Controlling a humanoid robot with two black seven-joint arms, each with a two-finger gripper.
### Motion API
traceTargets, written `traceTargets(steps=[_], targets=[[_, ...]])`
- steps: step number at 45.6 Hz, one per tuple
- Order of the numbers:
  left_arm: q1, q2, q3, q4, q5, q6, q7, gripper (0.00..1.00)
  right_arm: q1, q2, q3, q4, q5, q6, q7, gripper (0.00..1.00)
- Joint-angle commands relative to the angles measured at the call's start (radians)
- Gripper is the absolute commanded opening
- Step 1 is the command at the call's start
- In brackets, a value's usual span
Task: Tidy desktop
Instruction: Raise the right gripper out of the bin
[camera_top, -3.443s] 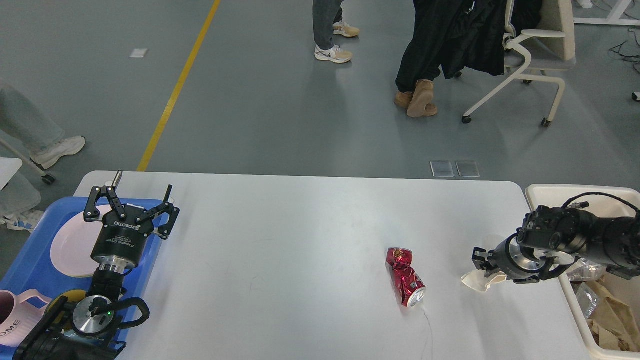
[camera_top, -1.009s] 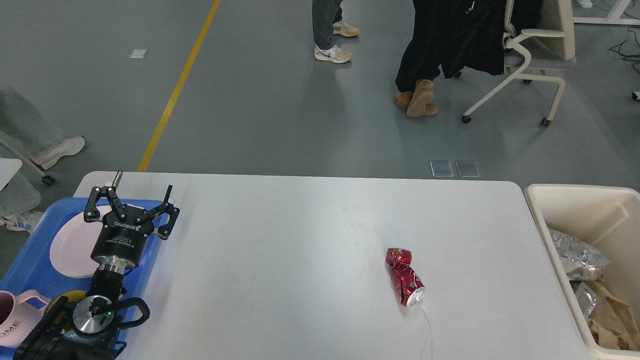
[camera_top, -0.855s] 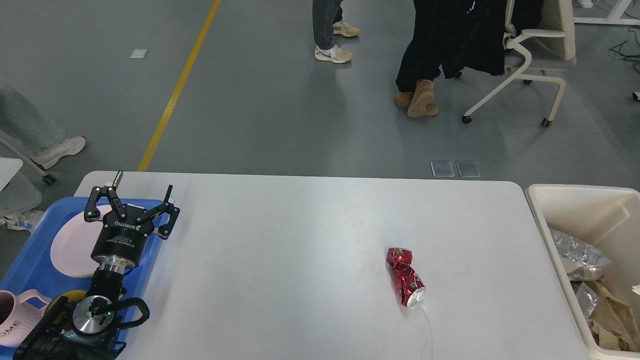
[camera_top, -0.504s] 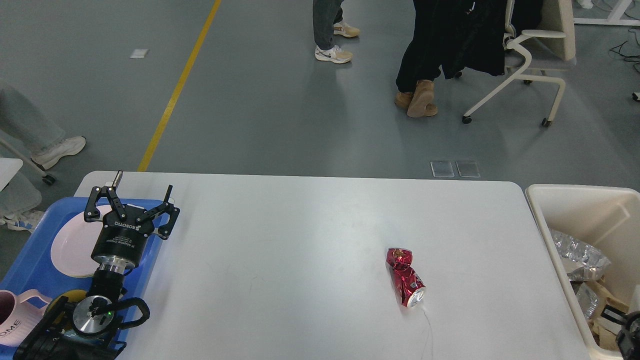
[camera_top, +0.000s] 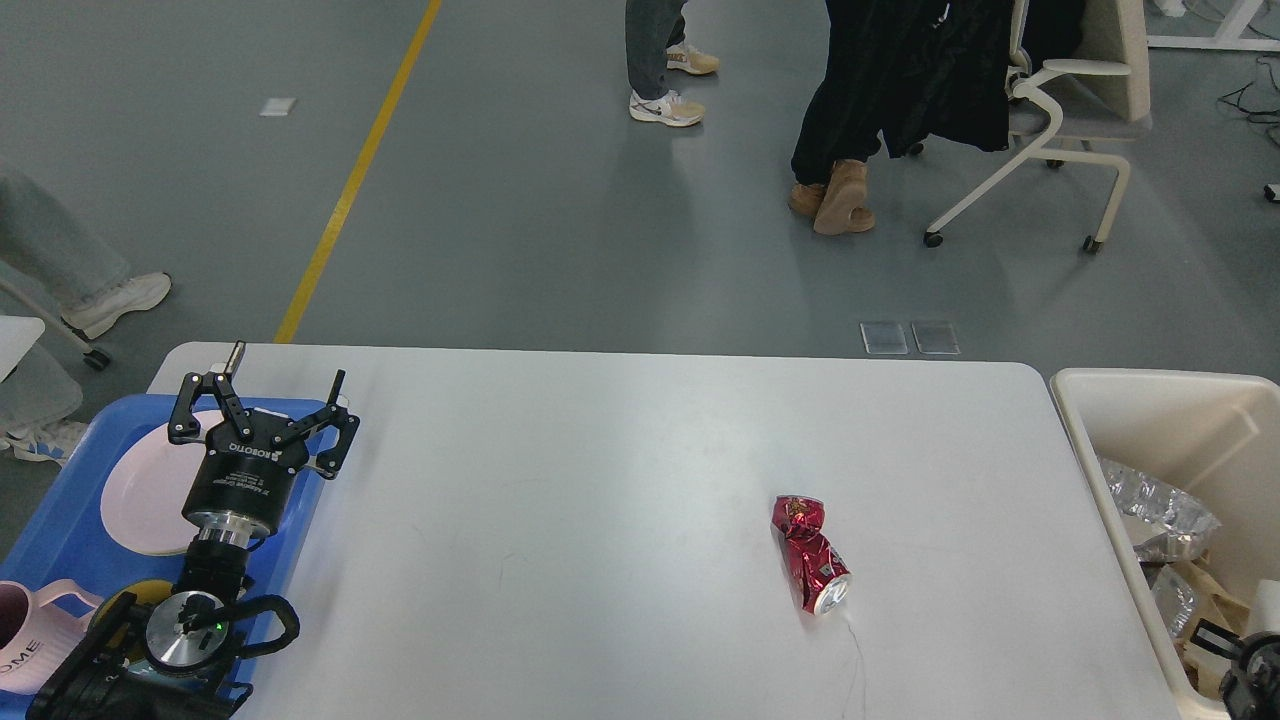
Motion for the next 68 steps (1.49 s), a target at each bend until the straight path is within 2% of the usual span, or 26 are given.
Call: traceTargets(steps=[1,4,35,39,43,46,51,53,58,60,63,66,68], targets=[[0.000,0.000,0.000,0.000,0.000,0.000,0.000,0.96,0.003,0.004,-0.003,0.001,-0.001,-0.131,0.004,0.81],[0.000,0.000,0.000,0.000,0.000,-0.002,0.000,0.96,0.003,0.008,-0.003,0.003,-0.001,-0.188,0.007,1.00],[0.000,0.000,0.000,0.000,0.000,0.000,0.000,0.96,0.017,-0.002,-0.004,0.007,-0.001,-0.194,0.011,1.00],[0.000,0.000,0.000,0.000,0.000,0.000,0.000,0.96,0.055,-0.016,-0.003,0.023,-0.001,-0.142,0.004,1.00],[0.000,0.000,0.000,0.000,0.000,0.000,0.000,0.96,0.136,-0.060,-0.001,0.052,-0.006,-0.021,-0.004,1.00],[0.000,0.000,0.000,0.000,0.000,-0.002,0.000,0.96,0.216,-0.113,-0.010,0.104,-0.018,0.089,-0.033,1.00],[0.000,0.000,0.000,0.000,0.000,-0.002,0.000,0.96,0.385,-0.218,-0.041,0.274,-0.052,0.189,-0.128,1.00],[0.000,0.000,-0.001,0.000,0.000,0.000,0.000,0.96,0.516,-0.266,-0.087,0.427,-0.122,0.203,-0.163,1.00],[0.000,0.000,0.000,0.000,0.000,0.000,0.000,0.96,0.785,-0.337,-0.182,0.726,-0.216,0.232,-0.203,1.00],[0.000,0.000,0.000,0.000,0.000,-0.002,0.000,0.96,0.886,-0.341,-0.220,0.831,-0.222,0.247,-0.233,1.00],[0.000,0.000,0.000,0.000,0.000,-0.002,0.000,0.96,1.030,-0.331,-0.277,0.956,-0.222,0.287,-0.300,1.00],[0.000,0.000,0.000,0.000,0.000,-0.002,0.000,0.96,1.176,-0.302,-0.318,1.049,-0.219,0.355,-0.366,1.00],[0.000,0.000,0.000,0.000,0.000,-0.002,0.000,0.96,1.262,-0.271,-0.334,1.095,-0.219,0.416,-0.394,1.00]])
